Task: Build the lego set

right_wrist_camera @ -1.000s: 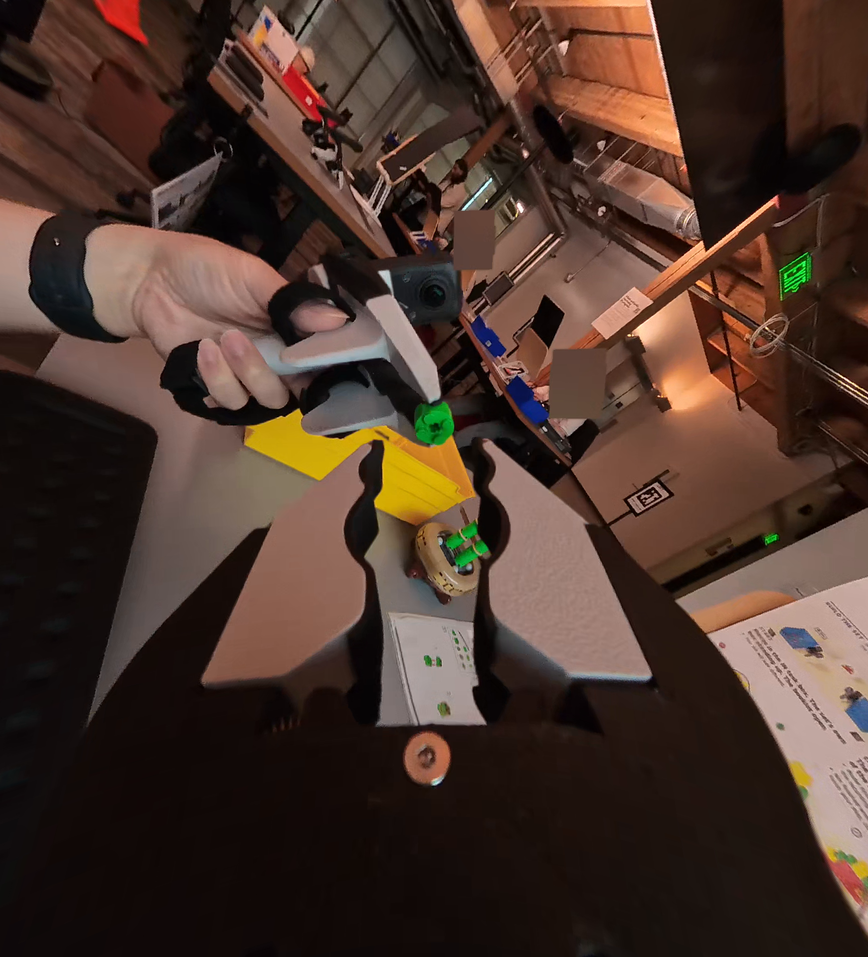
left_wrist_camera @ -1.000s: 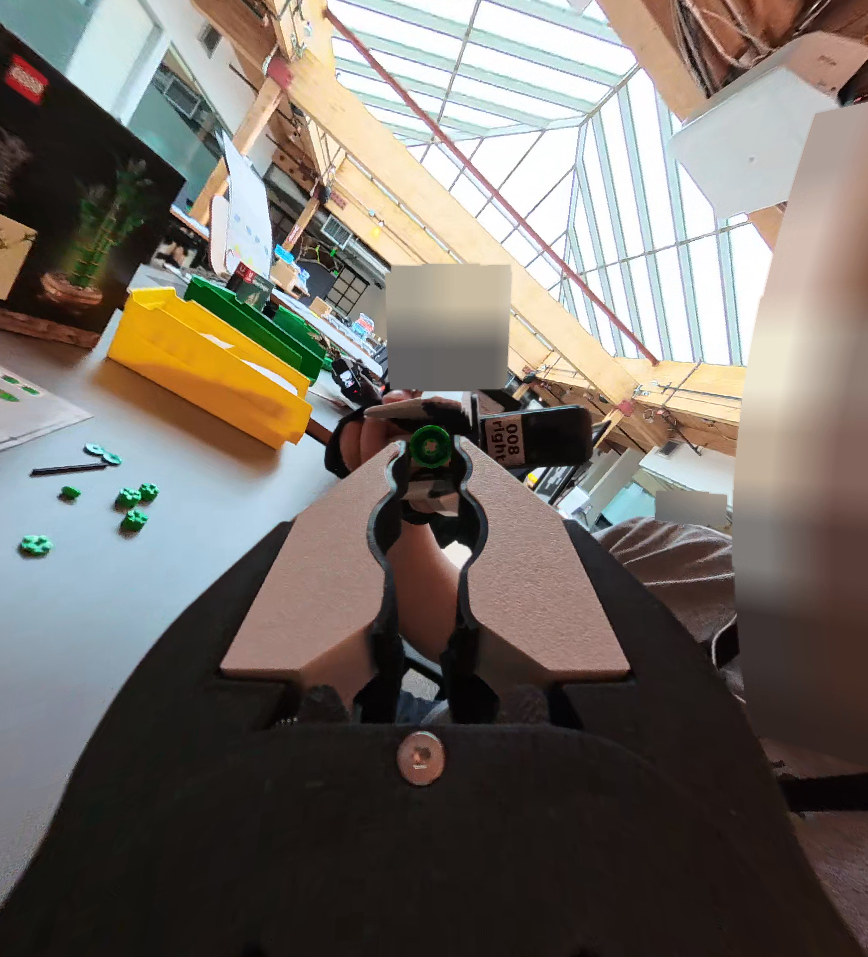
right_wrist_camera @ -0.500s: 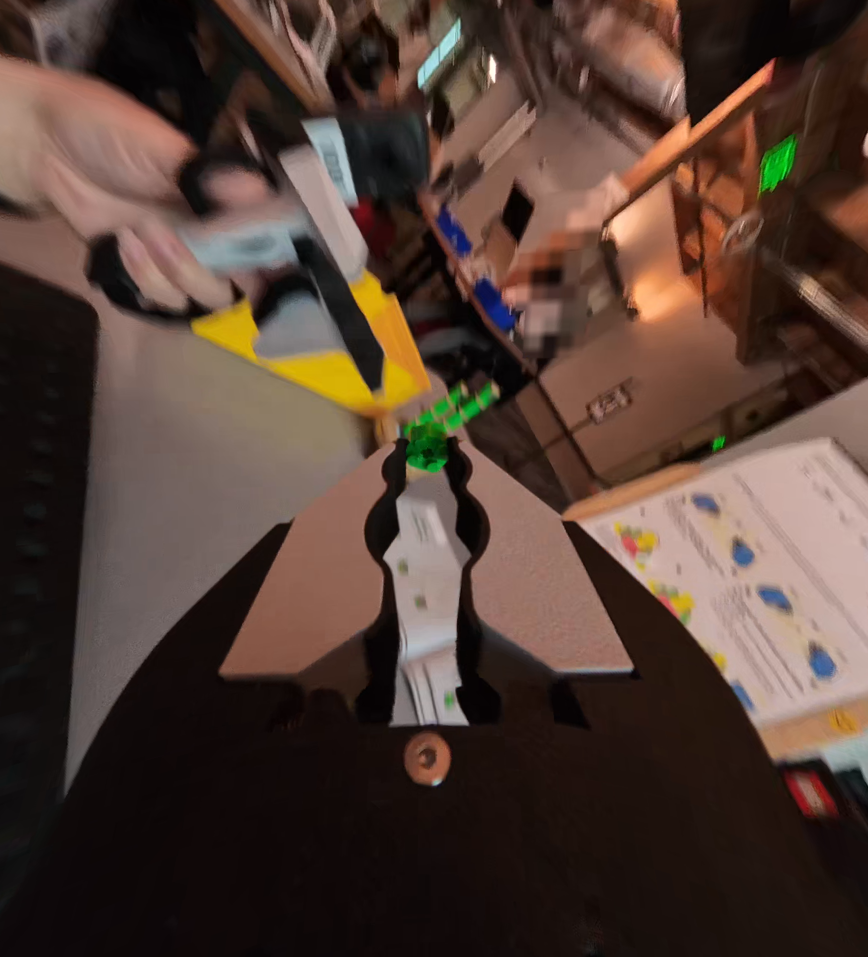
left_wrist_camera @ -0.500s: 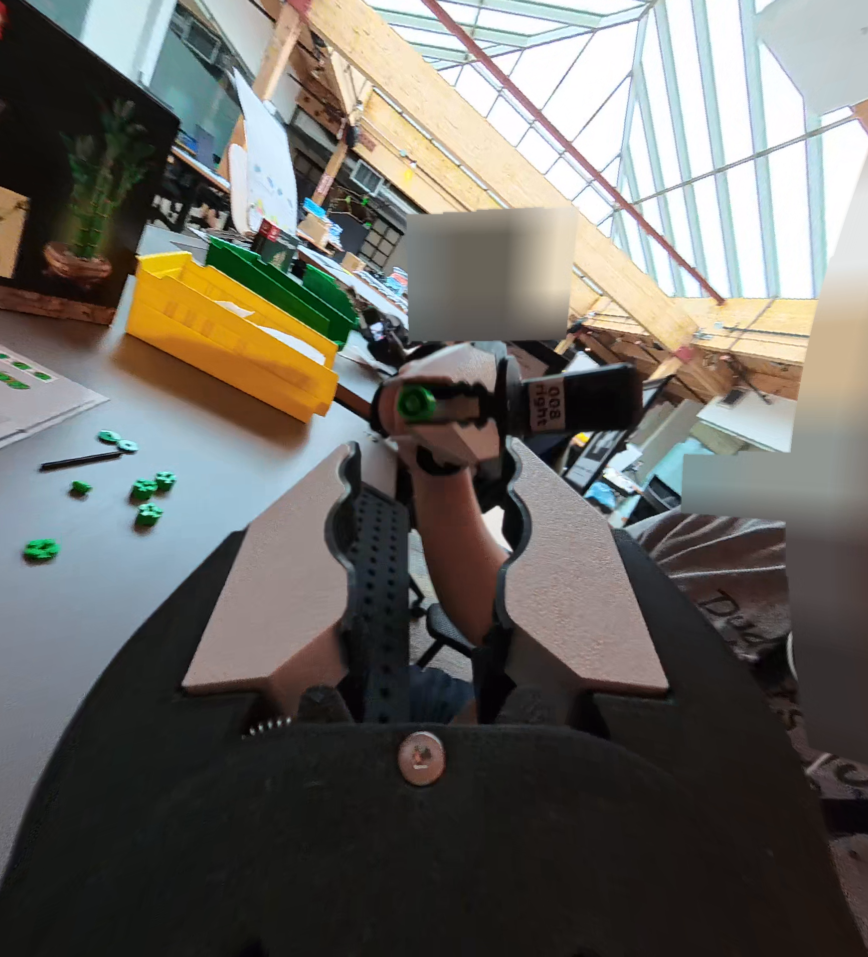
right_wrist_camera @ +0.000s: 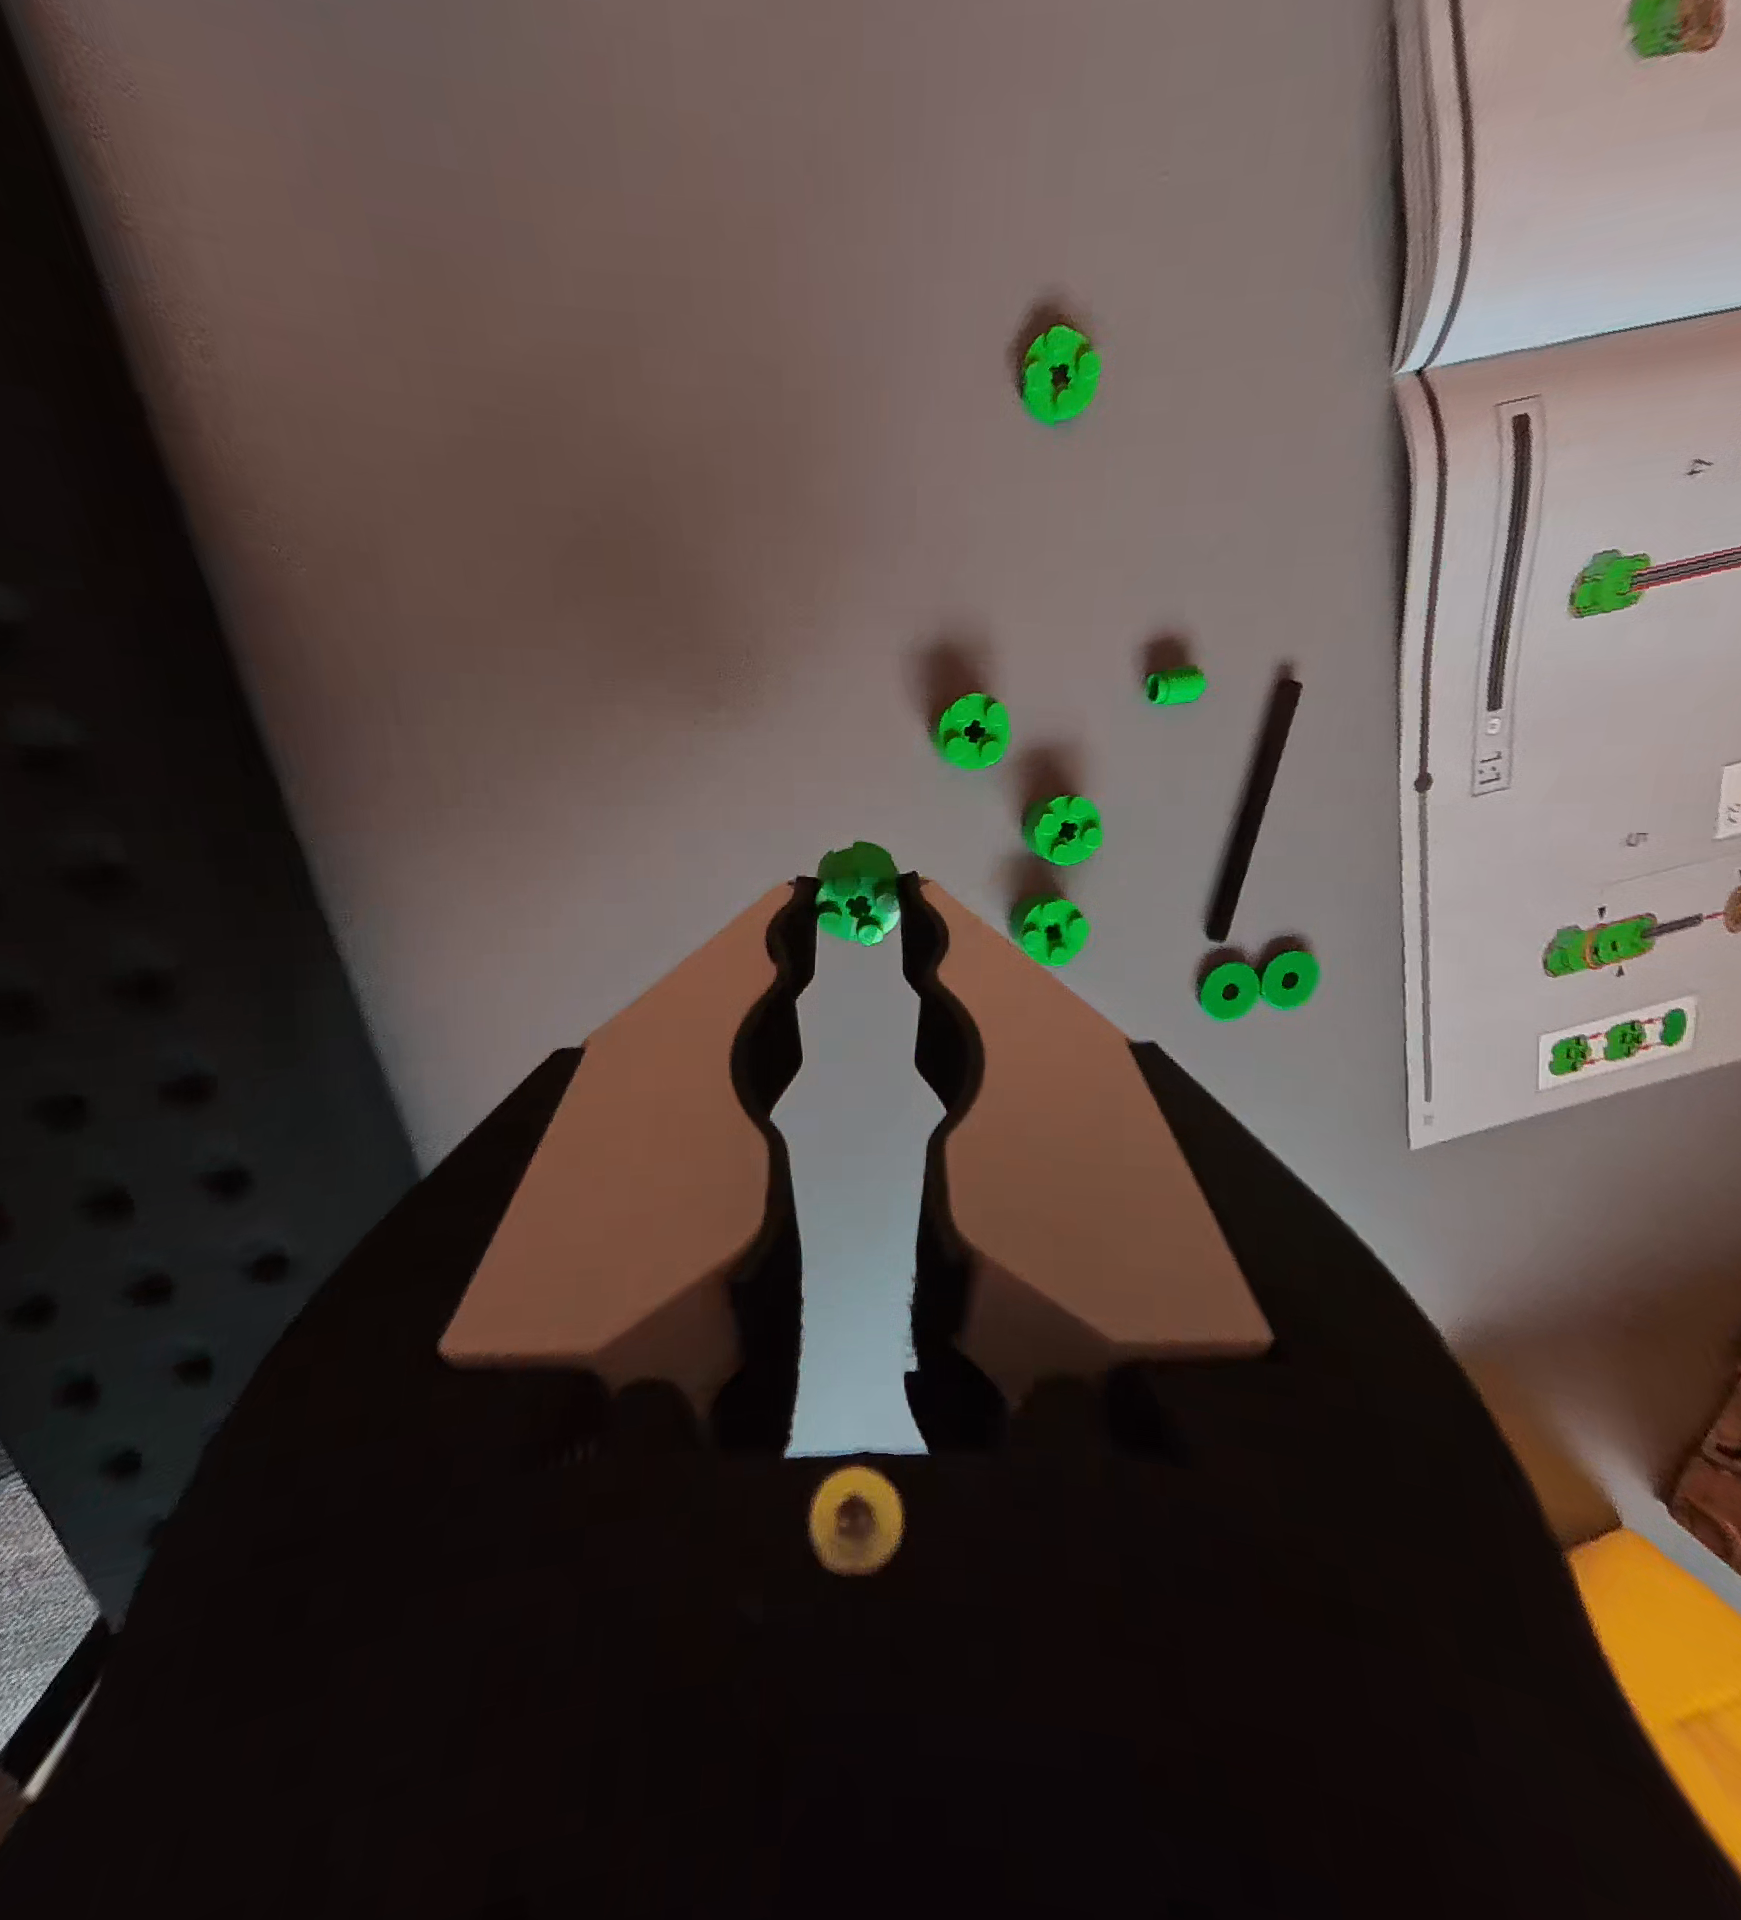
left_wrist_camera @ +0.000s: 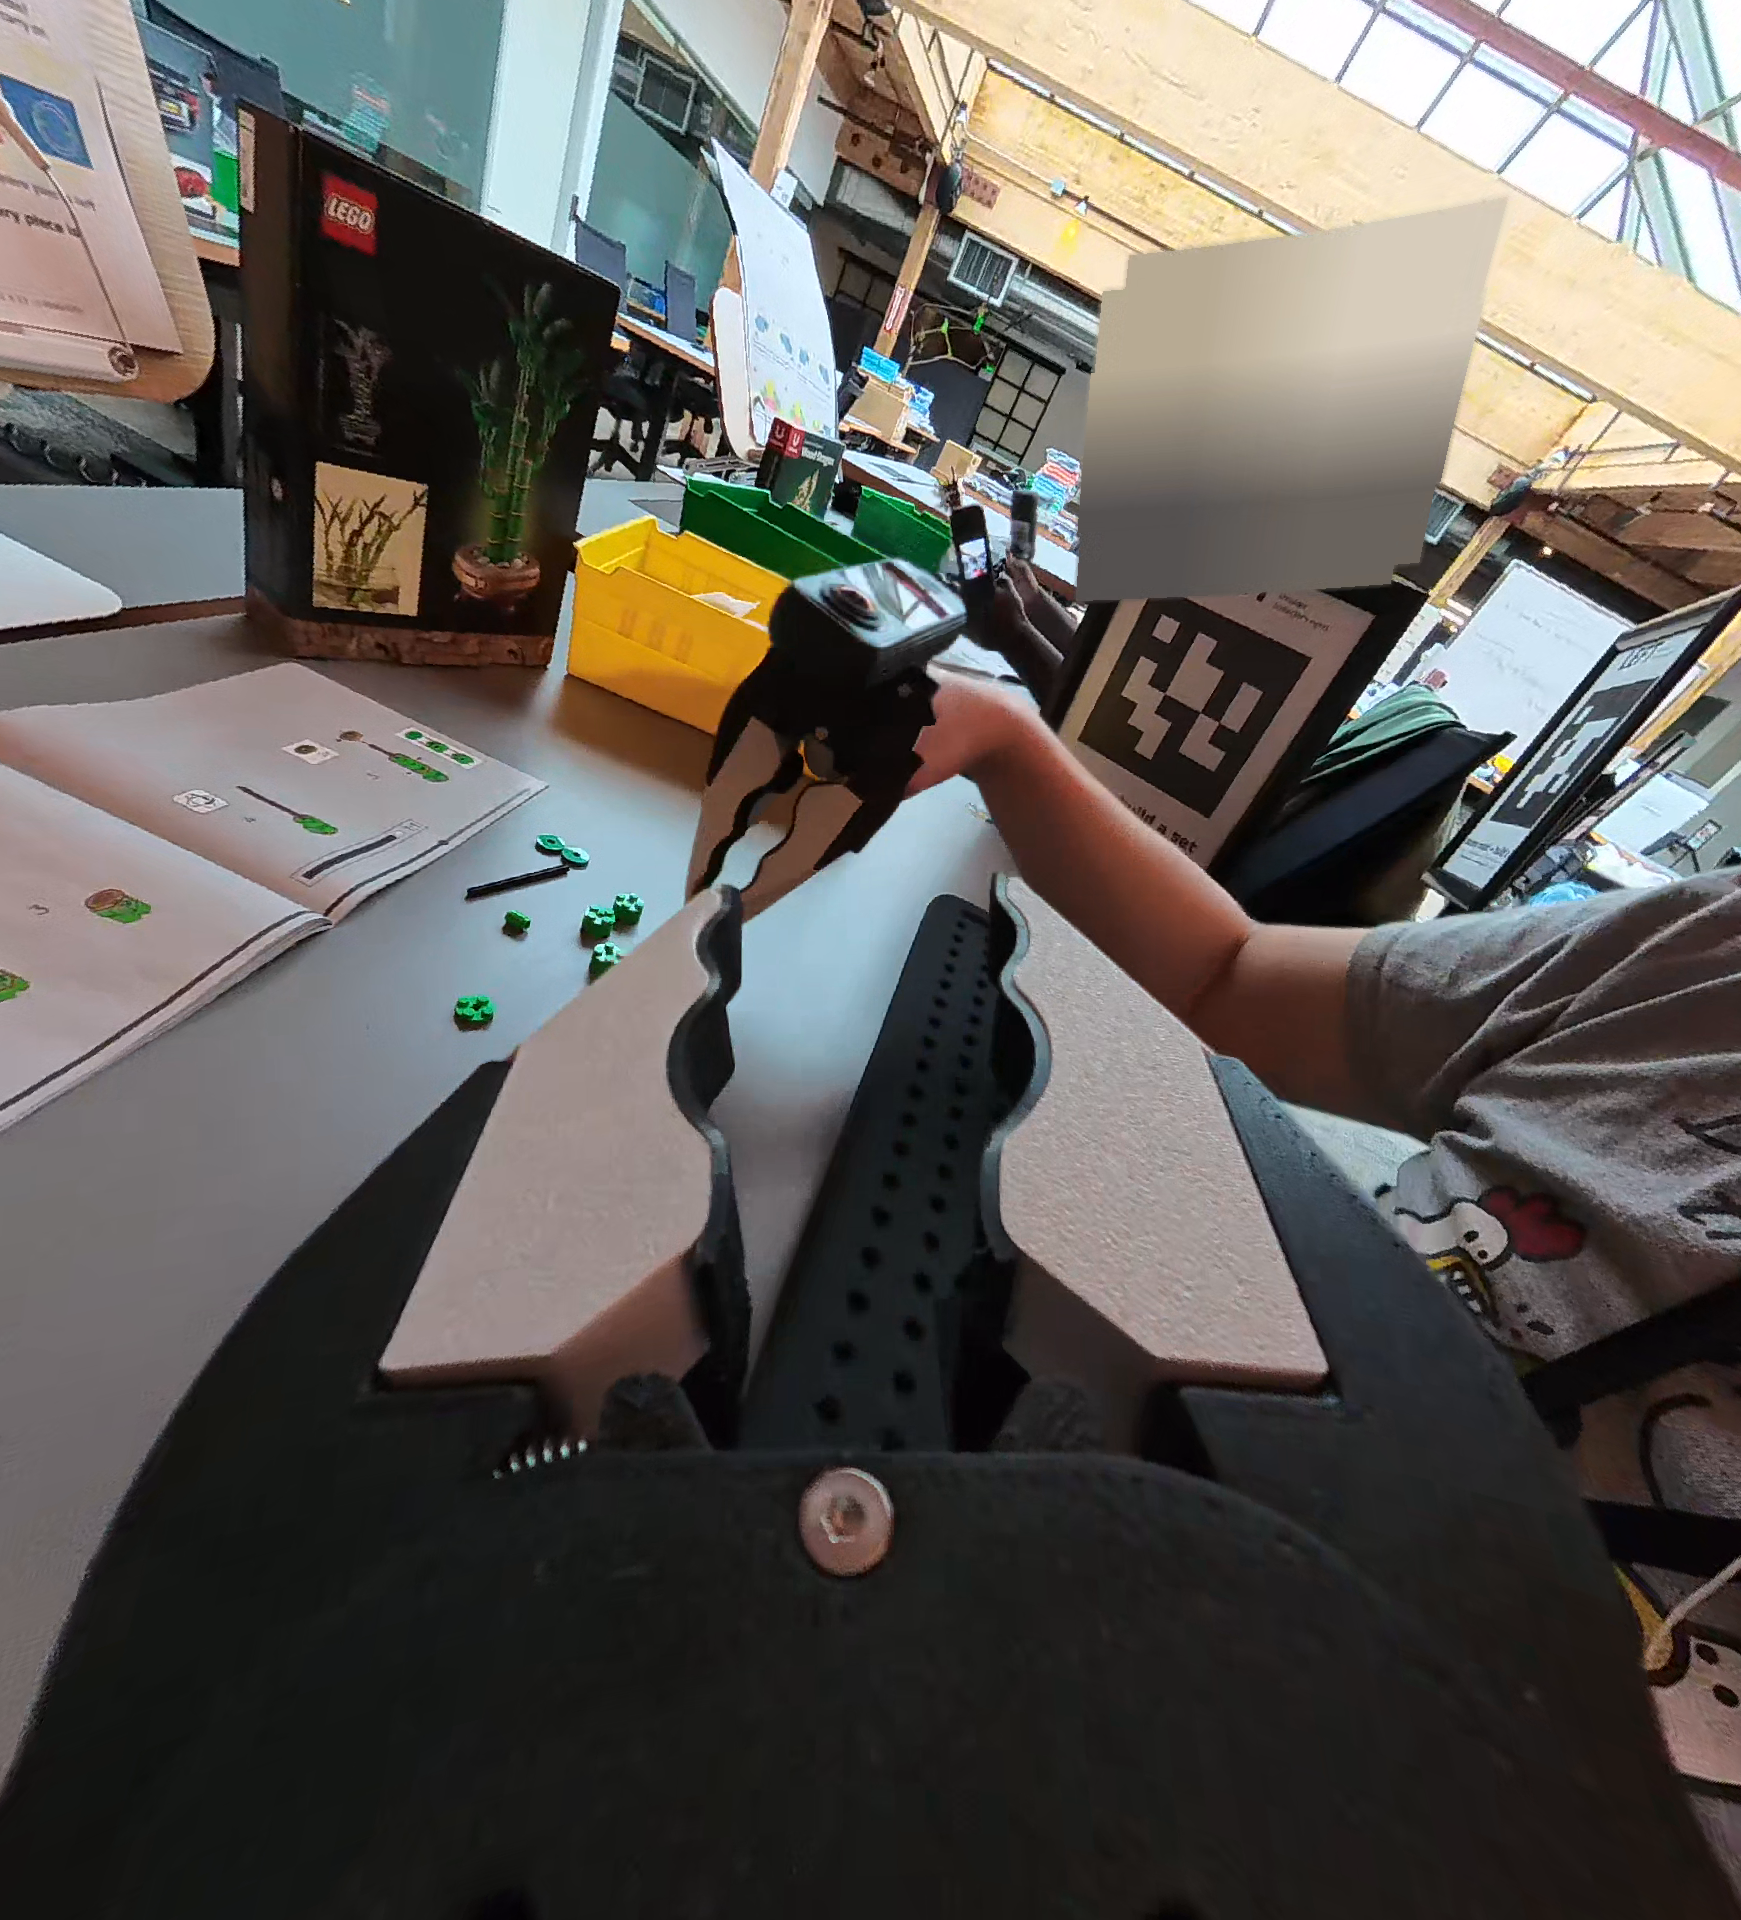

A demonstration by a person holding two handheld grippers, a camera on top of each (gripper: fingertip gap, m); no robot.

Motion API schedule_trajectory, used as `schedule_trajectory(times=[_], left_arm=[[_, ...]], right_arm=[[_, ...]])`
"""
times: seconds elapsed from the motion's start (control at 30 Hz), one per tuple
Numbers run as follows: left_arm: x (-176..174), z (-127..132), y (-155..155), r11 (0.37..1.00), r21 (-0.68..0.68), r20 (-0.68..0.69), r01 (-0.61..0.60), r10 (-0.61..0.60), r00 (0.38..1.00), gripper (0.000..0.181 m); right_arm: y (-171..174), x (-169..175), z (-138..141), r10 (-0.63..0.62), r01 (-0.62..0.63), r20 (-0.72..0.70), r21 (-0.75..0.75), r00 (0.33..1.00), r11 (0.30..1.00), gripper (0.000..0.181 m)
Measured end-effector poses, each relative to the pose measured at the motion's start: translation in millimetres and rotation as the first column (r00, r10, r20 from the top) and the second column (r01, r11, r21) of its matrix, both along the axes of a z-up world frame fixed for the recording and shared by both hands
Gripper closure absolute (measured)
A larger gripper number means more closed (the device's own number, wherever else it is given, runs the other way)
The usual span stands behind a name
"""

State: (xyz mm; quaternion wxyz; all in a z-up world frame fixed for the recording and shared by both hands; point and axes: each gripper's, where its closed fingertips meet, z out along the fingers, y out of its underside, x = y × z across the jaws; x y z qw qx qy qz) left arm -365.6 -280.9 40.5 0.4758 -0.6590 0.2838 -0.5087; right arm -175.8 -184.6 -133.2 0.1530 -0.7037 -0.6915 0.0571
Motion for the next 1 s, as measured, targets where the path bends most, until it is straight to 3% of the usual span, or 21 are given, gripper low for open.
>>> schedule_trajectory(times=[0.17,0.5,1.0], left_arm=[[2.4,-14.7,-4.4,1.0,-0.001,-0.062,-0.004,0.004,0.998,0.136],[-0.6,-14.9,-6.7,0.998,0.055,-0.105,-0.018,0.023,0.994,0.138],[-10.1,-20.7,-7.8,0.998,0.051,-0.13,-0.036,0.042,0.991,0.141]], right_arm=[[12.8,-1.7,-9.7,0.012,-0.012,0.016,-0.03,1.0,0.999,0.165],[18.9,0.0,-28.8,0.063,-0.052,0.129,-0.087,0.99,0.995,0.165],[23.8,-0.4,-36.6,0.105,-0.084,0.235,-0.099,0.966,0.992,0.165]])
